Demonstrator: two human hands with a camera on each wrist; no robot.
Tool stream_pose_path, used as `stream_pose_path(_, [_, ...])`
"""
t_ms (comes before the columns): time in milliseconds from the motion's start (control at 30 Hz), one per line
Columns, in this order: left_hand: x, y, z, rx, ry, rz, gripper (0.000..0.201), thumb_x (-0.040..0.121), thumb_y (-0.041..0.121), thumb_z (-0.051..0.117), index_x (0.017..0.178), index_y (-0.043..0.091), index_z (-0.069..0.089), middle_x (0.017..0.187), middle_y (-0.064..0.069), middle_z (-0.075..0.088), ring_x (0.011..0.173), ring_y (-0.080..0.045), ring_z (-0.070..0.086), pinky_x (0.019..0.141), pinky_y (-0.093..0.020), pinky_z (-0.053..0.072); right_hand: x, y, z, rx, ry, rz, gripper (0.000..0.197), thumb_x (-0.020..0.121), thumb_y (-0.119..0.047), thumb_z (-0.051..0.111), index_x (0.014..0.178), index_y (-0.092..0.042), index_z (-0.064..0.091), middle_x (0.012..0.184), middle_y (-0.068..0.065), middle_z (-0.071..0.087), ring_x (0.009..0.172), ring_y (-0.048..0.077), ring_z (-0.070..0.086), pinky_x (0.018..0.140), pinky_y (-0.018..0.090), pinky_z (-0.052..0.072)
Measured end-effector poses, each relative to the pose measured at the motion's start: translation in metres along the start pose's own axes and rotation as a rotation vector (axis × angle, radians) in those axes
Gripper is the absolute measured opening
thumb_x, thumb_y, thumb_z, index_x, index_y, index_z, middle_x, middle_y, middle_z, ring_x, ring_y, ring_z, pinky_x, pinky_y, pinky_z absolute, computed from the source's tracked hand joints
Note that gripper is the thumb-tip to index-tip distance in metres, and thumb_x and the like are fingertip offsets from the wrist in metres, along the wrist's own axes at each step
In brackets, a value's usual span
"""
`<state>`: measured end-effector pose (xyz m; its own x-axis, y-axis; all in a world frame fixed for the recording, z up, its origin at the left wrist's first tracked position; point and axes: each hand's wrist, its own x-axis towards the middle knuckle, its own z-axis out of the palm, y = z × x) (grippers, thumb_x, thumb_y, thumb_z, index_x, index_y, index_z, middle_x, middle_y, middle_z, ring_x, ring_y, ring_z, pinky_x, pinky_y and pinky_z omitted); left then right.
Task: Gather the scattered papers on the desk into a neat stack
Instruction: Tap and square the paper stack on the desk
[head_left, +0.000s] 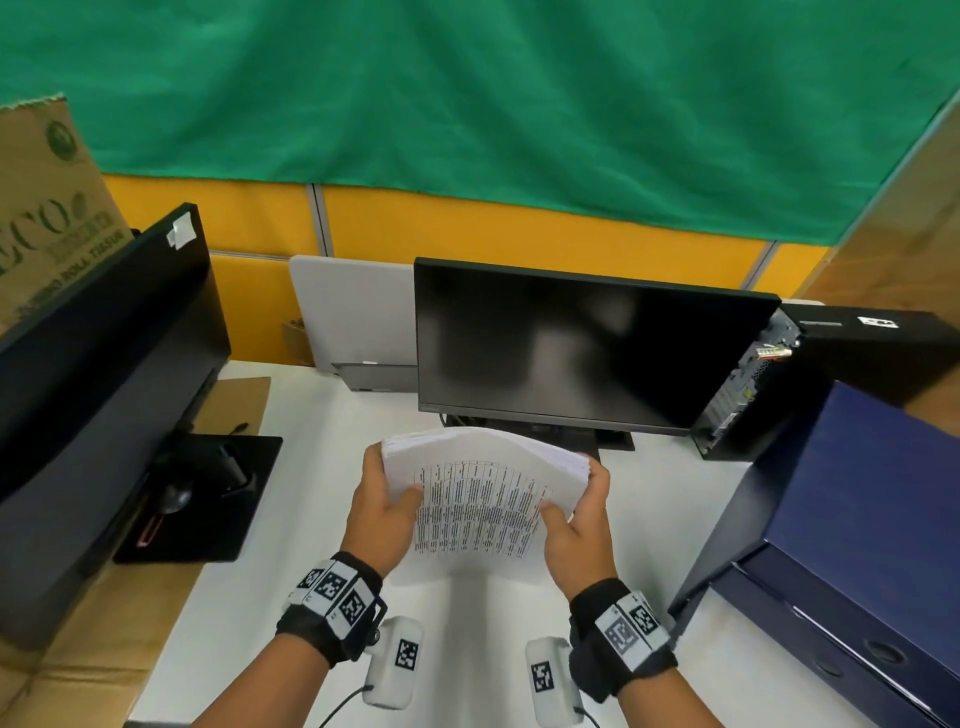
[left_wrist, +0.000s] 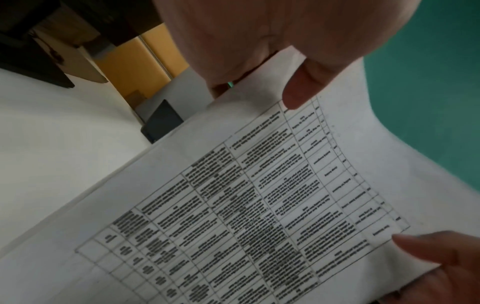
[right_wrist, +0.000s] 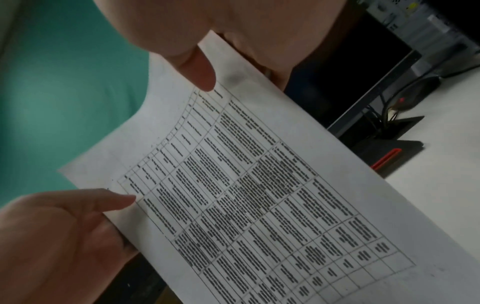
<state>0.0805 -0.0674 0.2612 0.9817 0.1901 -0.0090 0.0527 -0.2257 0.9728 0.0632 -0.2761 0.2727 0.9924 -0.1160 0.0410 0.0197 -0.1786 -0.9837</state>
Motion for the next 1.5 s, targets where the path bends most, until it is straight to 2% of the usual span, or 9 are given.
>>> stream_pose_path(233, [0.001,0.013,0.003,-0.050,-0.011,0.072,0.025,0.101,0.013,0.042,0.103,0.038,0.038,0.101,0.010,0.059,0.095,-0.008,0.061,0.064,-0.020,0.053,0.003,-0.010,0.001,-0.034,0.016,-0.005,0.032,0.100,-0.010,0.039,0.120,-0.032,0.026,0.110,-0.003,0.053,0.096,0.000,0.054,0.059,0.002,0.047])
stream_pose_path(667, [0.011,0.003,0.001,-0.027,-0.071,0.030,0.029,0.094,0.016,0.057,0.103,0.041,0.043,0.103,0.013,0.061,0.094,-0.005,0.063,0.068,-0.019,0.053,0.000,-0.025,-0.013,-0.034,0.121,-0.098,0.050,0.083,0.013,0.057,0.120,-0.016,0.039,0.106,-0.008,0.053,0.101,0.012,0.059,0.065,0.009,0.052])
stream_pose_path(767, [0.011,0.002,0.001,-0.015,-0.080,0.038,0.027,0.095,0.018,0.056,0.106,0.038,0.042,0.101,0.014,0.061,0.093,-0.005,0.063,0.065,-0.019,0.053,-0.005,-0.046,-0.010,-0.222,0.213,-0.308,0.049,0.080,-0.002,0.061,0.124,-0.015,0.044,0.121,-0.001,0.051,0.118,0.019,0.052,0.090,0.010,0.047])
stream_pose_path(833, [0.012,0.000,0.000,-0.002,-0.073,0.045,0.028,0.094,0.018,0.057,0.108,0.037,0.042,0.100,0.016,0.062,0.093,-0.005,0.063,0.068,-0.020,0.053,-0.010,-0.065,0.000,-0.454,0.191,-0.536,0.050,0.081,-0.020,0.056,0.130,-0.016,0.045,0.137,0.001,0.048,0.134,0.017,0.040,0.113,0.029,0.034])
stream_pose_path(933, [0.013,-0.001,-0.001,-0.013,-0.082,0.066,0.028,0.093,0.016,0.060,0.106,0.036,0.046,0.095,0.016,0.067,0.089,-0.004,0.067,0.074,-0.024,0.056,-0.017,-0.094,0.030,-0.730,0.005,-0.689,0.061,0.084,-0.035,0.050,0.141,-0.016,0.037,0.154,0.001,0.030,0.147,0.018,0.016,0.120,0.045,0.016])
stream_pose_path(1033, [0.015,-0.003,-0.001,-0.024,-0.111,0.055,0.035,0.090,0.005,0.060,0.105,0.034,0.048,0.093,0.020,0.067,0.088,0.004,0.065,0.084,-0.030,0.056,-0.014,-0.095,0.059,-0.981,-0.202,-0.663,0.070,0.091,-0.046,0.038,0.151,-0.015,0.017,0.162,0.003,0.005,0.150,0.021,-0.004,0.121,0.048,0.005])
stream_pose_path(1133, [0.018,-0.005,0.000,0.104,-0.071,0.098,0.036,0.090,0.015,0.064,0.120,0.025,0.048,0.105,0.018,0.057,0.086,0.010,0.058,0.077,-0.018,0.050,-0.008,-0.082,0.073,-1.189,-0.355,-0.608,0.068,0.095,-0.055,0.026,0.151,-0.017,0.017,0.161,0.005,0.012,0.150,0.024,0.003,0.118,0.054,0.009])
stream_pose_path(1200, [0.019,-0.006,0.000,0.073,-0.078,0.098,0.034,0.090,0.013,0.063,0.121,0.014,0.048,0.101,0.018,0.061,0.088,0.006,0.062,0.075,-0.017,0.050,-0.009,-0.084,0.073,-1.105,-0.315,-0.595,0.067,0.094,-0.052,0.025,0.151,-0.018,0.015,0.162,0.002,0.012,0.150,0.020,0.002,0.121,0.049,0.005])
stream_pose_path(1500, [0.013,0.007,0.002,0.069,-0.083,0.067,0.029,0.096,0.016,0.055,0.098,0.043,0.043,0.097,0.023,0.059,0.083,0.006,0.063,0.057,-0.010,0.048,-0.012,-0.068,0.044,-0.964,-0.113,-0.434,0.071,0.092,-0.051,0.029,0.152,-0.018,0.012,0.162,-0.001,0.008,0.150,0.017,0.001,0.122,0.044,0.004])
